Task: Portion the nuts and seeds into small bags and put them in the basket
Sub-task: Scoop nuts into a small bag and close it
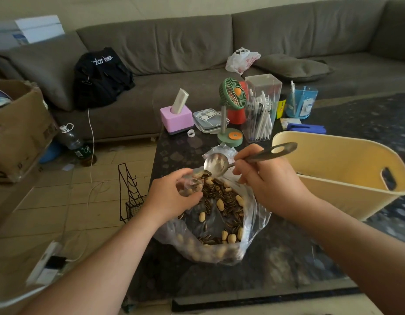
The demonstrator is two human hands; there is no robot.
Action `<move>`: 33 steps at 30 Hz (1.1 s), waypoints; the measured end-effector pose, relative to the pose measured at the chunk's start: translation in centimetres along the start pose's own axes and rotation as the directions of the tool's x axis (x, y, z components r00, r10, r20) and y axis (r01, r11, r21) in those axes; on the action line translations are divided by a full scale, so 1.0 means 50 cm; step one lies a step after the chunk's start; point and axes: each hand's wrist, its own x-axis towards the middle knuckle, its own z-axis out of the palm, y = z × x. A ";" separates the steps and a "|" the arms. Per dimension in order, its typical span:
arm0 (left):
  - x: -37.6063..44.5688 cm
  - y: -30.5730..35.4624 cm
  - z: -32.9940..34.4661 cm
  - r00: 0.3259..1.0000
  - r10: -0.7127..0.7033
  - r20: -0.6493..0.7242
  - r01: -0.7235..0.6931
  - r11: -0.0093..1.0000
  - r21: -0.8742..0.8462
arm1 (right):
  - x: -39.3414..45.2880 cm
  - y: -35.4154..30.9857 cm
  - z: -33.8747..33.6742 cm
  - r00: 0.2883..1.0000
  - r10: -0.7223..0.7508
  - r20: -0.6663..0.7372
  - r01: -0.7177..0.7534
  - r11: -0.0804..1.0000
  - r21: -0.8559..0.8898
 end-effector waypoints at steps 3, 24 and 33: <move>-0.004 0.006 0.001 1.000 0.009 0.019 -0.009 1.000 0.001 | -0.004 -0.003 0.007 0.997 -0.080 -0.002 0.080 0.997 0.018; -0.006 0.034 -0.010 0.920 0.008 -0.391 -0.111 0.963 -0.244 | -0.004 -0.038 0.004 0.861 0.346 0.372 -0.429 0.888 0.166; -0.003 0.030 -0.005 0.935 -0.006 -0.356 -0.150 0.900 -0.410 | -0.016 -0.025 0.077 0.809 0.452 0.377 -0.578 0.728 0.368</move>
